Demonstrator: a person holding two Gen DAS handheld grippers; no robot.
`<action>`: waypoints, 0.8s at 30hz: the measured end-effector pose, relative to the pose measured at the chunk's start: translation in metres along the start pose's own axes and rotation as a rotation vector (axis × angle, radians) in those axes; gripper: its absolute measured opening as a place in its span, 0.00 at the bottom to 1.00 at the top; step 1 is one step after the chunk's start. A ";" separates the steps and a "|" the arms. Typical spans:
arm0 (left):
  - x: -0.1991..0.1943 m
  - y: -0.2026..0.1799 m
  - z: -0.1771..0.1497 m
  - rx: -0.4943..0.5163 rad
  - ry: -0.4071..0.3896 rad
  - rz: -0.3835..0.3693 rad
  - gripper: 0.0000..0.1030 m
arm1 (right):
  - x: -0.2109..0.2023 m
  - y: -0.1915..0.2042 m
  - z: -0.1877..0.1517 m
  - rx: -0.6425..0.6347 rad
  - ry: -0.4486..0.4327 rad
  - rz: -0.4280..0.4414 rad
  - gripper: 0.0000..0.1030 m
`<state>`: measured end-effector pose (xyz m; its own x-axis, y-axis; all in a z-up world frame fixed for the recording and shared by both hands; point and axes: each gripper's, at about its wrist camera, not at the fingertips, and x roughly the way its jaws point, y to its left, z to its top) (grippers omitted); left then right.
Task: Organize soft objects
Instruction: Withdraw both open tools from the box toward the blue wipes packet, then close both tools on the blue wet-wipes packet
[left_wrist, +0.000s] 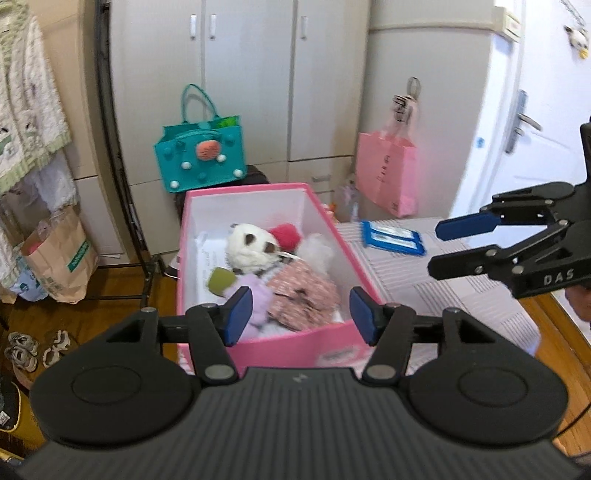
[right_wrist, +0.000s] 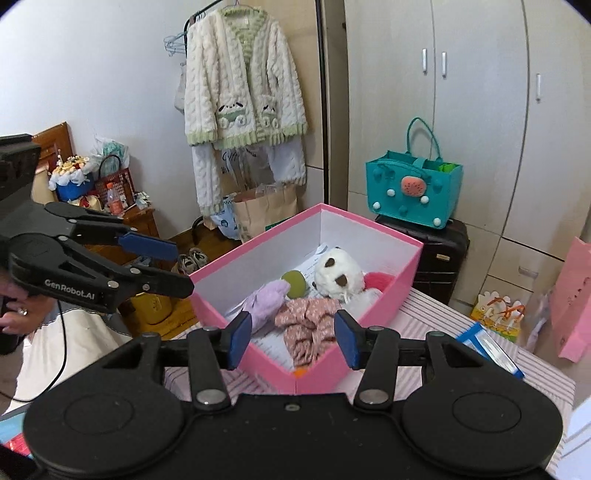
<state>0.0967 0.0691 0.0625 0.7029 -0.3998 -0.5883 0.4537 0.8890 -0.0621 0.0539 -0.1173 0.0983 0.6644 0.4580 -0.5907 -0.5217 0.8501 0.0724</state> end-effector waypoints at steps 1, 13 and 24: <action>-0.002 -0.006 -0.001 0.013 0.008 -0.016 0.57 | -0.008 -0.001 -0.005 0.006 0.000 0.002 0.55; 0.009 -0.066 -0.039 0.132 0.144 -0.107 0.60 | -0.067 -0.010 -0.082 0.045 0.042 -0.046 0.58; 0.059 -0.123 -0.041 0.268 0.136 -0.119 0.66 | -0.084 -0.048 -0.128 0.049 0.029 -0.169 0.61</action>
<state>0.0594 -0.0545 0.0024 0.5648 -0.4480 -0.6930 0.6691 0.7402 0.0668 -0.0451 -0.2296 0.0417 0.7239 0.3007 -0.6209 -0.3771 0.9261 0.0089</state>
